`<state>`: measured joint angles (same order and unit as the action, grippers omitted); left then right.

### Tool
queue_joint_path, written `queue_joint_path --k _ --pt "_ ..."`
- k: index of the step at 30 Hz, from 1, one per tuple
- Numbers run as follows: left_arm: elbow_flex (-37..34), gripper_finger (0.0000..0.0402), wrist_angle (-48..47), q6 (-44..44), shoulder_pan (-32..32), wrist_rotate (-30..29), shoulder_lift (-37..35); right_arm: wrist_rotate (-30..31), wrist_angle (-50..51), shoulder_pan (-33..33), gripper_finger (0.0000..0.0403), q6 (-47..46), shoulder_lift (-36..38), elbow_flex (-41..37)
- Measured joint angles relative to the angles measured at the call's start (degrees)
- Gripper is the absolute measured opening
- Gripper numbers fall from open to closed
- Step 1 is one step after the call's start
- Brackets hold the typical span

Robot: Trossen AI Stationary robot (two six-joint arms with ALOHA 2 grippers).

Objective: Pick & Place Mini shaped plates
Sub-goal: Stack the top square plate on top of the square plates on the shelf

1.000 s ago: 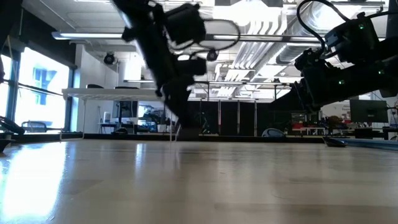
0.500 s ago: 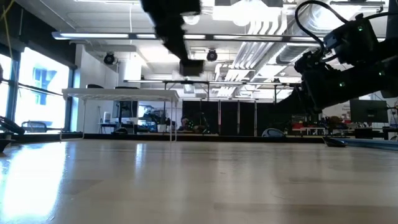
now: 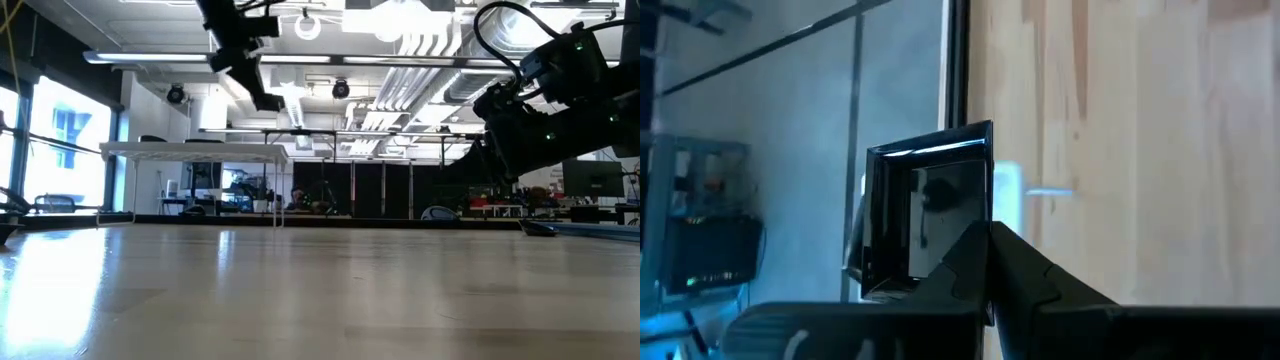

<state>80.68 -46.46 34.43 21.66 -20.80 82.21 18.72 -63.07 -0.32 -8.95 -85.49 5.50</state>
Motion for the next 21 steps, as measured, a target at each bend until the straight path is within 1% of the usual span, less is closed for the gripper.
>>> queue_joint_path --k 3,8,9,14,17,21 --pt "0.0 0.0000 0.9 5.1 5.0 4.5 0.5 0.0 0.0 0.0 0.0002 0.0 0.0 0.0" --pt "-2.0 0.0000 5.8 9.3 11.2 10.4 1.3 0.0 0.3 0.0 0.0006 0.0 0.0 0.0" --pt "-2.5 0.0000 7.1 10.5 12.0 11.2 1.3 0.0 0.3 0.0 0.0006 0.0 0.0 0.0" --pt "-4.6 0.0000 10.3 14.2 15.5 11.7 1.3 0.0 0.4 0.0 0.0002 0.1 0.0 0.0" --pt "-5.5 0.0000 12.5 16.4 16.9 14.7 1.3 0.0 0.5 0.0 0.0004 0.2 0.0 0.0" --pt "-5.6 0.0000 12.6 18.3 18.8 18.6 1.3 0.0 0.7 0.0 0.0006 0.2 0.0 0.0"
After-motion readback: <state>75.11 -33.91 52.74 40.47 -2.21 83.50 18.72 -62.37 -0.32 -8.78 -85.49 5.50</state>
